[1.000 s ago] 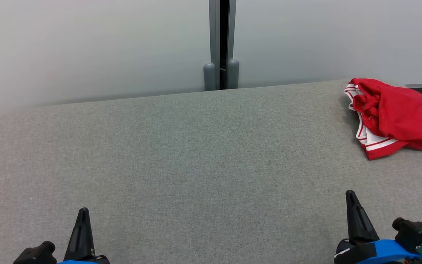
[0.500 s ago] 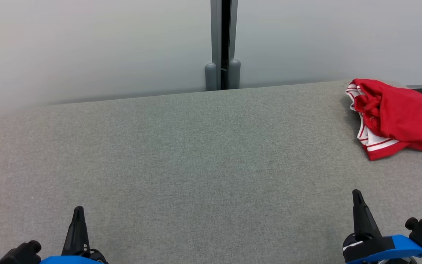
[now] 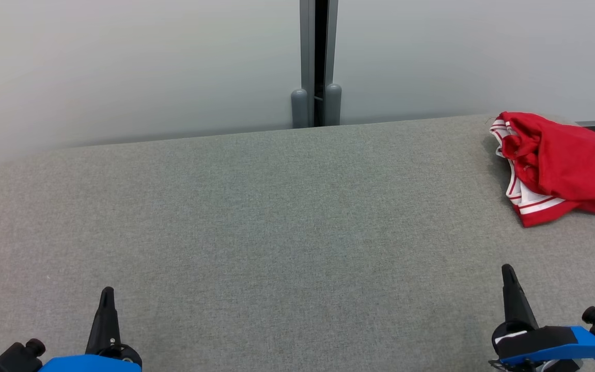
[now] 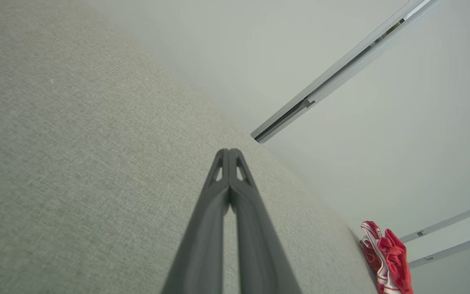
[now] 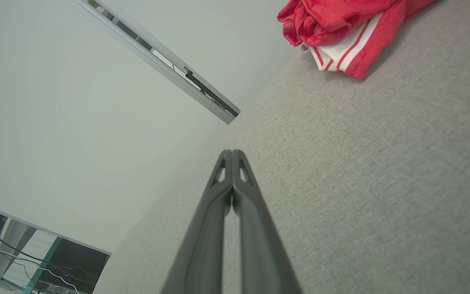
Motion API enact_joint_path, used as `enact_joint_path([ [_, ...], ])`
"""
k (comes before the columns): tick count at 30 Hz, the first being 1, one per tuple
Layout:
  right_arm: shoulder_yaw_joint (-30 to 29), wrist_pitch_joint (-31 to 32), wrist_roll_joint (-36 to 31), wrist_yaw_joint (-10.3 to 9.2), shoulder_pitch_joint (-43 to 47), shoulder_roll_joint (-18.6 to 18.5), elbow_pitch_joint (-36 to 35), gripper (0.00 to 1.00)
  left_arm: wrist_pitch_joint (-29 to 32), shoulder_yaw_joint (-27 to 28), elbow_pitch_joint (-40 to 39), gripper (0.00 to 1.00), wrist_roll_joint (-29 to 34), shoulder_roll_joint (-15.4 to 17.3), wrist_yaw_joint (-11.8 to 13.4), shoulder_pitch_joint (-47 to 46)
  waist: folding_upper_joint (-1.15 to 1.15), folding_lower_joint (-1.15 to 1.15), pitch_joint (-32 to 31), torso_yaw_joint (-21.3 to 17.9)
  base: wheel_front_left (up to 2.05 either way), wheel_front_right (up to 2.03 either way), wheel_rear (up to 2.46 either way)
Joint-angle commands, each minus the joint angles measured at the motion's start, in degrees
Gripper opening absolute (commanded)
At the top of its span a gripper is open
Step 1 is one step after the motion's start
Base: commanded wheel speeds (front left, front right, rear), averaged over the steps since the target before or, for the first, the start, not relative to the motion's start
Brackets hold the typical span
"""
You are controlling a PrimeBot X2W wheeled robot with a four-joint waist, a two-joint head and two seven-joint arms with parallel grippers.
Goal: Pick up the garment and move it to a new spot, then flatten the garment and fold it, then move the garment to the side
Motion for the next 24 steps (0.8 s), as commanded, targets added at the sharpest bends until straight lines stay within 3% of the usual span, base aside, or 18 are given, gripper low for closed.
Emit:
enact_joint_path([
  [1, -0.3, 0.3, 1.3, 0.00, -1.3, 0.1, -0.7, 0.00, 0.3, 0.4, -0.6, 0.00, -1.3, 0.5, -0.4, -1.5, 0.00, 0.00, 0.0, 0.0, 0.00, 0.00, 0.00],
  [24, -1.6, 4.3, 16.8, 0.00, -2.3, 0.2, -0.6, 0.00, 4.2, 1.7, -0.1, 0.00, -16.7, 0.6, -1.8, -2.8, 0.00, 0.00, -0.1, 0.4, 0.00, 0.00, 0.00],
])
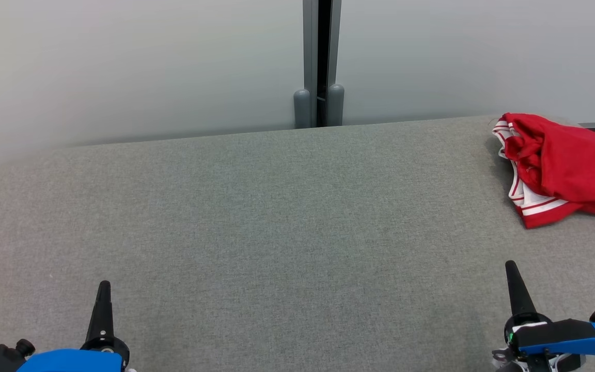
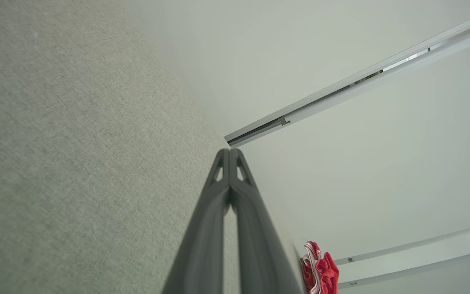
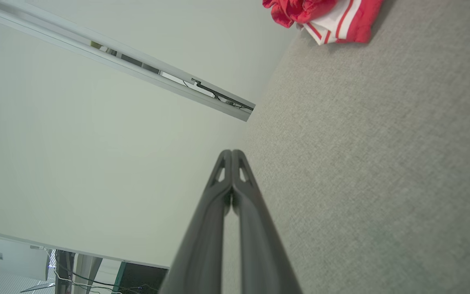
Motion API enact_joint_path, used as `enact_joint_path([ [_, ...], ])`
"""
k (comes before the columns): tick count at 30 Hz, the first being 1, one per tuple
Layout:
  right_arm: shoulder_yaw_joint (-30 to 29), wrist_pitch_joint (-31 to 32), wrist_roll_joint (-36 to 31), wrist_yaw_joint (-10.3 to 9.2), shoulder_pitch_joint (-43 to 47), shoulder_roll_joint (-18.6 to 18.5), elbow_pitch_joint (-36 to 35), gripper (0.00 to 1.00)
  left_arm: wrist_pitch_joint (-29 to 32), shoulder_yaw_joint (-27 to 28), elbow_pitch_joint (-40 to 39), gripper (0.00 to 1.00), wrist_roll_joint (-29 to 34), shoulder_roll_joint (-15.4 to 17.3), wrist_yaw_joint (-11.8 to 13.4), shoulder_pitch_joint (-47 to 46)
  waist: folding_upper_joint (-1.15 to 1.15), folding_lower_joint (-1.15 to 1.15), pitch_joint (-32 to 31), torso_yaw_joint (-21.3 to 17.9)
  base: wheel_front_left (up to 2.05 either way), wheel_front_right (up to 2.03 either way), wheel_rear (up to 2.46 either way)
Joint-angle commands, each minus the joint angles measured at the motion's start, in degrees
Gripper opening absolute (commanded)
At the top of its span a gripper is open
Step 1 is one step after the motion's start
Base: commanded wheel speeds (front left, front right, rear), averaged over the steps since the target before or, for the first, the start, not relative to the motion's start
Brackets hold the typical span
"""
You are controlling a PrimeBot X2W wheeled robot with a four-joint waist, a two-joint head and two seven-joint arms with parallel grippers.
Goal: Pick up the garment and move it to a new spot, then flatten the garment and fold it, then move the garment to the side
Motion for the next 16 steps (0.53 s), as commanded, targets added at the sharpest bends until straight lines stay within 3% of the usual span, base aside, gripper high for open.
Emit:
enact_joint_path([
  [1, -0.2, 0.3, 1.3, 0.00, -1.3, 0.1, -0.6, 0.00, 0.4, 0.5, -0.3, 0.00, -1.2, 0.4, -0.5, -1.4, 0.00, 0.00, 0.0, 0.0, 0.00, 0.00, 0.00],
  [16, -1.0, 2.5, 9.7, -0.01, -1.7, 0.2, -0.5, 0.00, 2.4, 1.1, -0.1, 0.00, -9.5, 0.5, -1.2, -2.0, 0.00, 0.00, 0.0, 0.3, 0.00, 0.00, 0.00],
])
